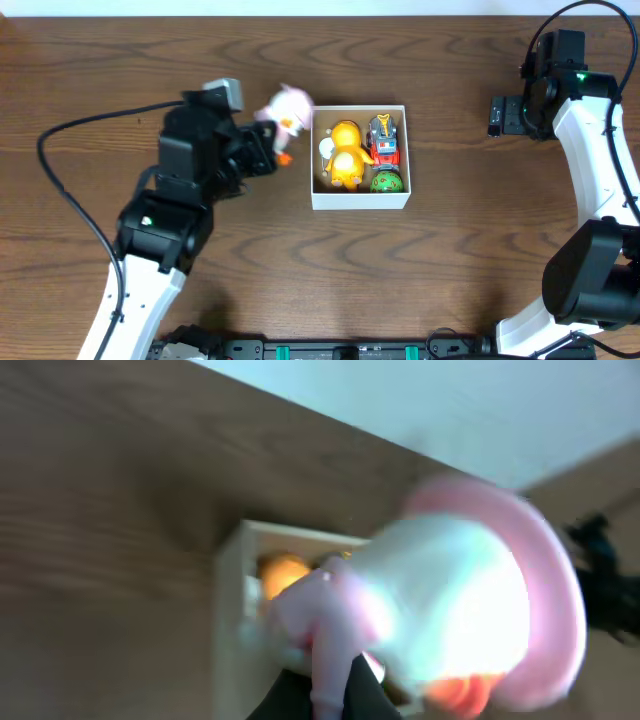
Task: Pack container
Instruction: 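Grasp the duck toy with the left gripper and lift it, then carry the duck toy over the box with the left gripper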
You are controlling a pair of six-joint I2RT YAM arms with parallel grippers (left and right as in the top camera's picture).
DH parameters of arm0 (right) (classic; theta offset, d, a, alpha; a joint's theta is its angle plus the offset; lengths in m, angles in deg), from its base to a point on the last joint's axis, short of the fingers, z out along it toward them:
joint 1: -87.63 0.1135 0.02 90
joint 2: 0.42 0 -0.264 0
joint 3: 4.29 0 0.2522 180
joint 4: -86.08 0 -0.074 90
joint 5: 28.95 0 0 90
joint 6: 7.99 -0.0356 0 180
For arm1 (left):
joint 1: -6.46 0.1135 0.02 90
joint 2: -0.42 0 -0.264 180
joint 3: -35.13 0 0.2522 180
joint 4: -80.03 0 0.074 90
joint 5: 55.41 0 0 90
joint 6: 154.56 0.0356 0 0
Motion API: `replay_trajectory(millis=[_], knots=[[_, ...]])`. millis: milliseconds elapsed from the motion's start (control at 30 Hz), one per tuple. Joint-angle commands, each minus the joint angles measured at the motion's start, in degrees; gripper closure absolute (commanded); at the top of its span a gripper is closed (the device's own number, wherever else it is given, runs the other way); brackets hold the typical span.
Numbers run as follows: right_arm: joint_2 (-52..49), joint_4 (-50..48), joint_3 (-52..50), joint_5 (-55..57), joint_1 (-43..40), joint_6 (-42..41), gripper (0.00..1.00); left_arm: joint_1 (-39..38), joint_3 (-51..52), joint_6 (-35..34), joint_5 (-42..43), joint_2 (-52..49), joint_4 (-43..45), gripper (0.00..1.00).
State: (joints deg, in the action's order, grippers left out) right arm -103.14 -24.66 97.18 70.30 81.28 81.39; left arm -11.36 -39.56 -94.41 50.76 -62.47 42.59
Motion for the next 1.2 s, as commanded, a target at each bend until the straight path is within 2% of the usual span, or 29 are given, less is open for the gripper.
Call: replay_trajectory(millis=[0, 67, 167, 333, 467, 600, 800, 1167], knots=[[0.83, 0.02, -0.02, 0.39, -0.39, 0.46, 0.01, -4.00, -0.72, -2.40, -1.20, -1.18, 0.74, 0.94], [0.83, 0.00, -0.02, 0.37, -0.39, 0.46, 0.01, -6.16, -0.72, -1.99, -3.39, -2.51, 1.18, 0.94], [0.83, 0.02, -0.02, 0.39, -0.39, 0.46, 0.01, -8.98, -0.70, 3.32, -3.10, -5.16, 3.48, 0.94], [0.83, 0.02, -0.02, 0.39, -0.39, 0.48, 0.01, -13.68, -0.70, 21.14, -3.13, -10.32, 6.49, 0.94], [0.83, 0.02, -0.02, 0.37, -0.39, 0.46, 0.01, -14.40, -0.70, 38.16, -3.15, -13.79, 4.94, 0.94], [0.83, 0.02, -0.02, 0.39, -0.39, 0.46, 0.01, -14.08, -0.70, 50.38, -3.17, -15.56, 2.93, 0.94], [0.83, 0.02, -0.02, 0.39, -0.39, 0.48, 0.01, -14.08, -0.70, 56.22, -3.17, -17.44, 2.75, 0.94], [0.83, 0.02, -0.02, 0.37, -0.39, 0.46, 0.01, -14.14, -0.66, 56.15, -3.13, -23.78, 3.69, 0.94]])
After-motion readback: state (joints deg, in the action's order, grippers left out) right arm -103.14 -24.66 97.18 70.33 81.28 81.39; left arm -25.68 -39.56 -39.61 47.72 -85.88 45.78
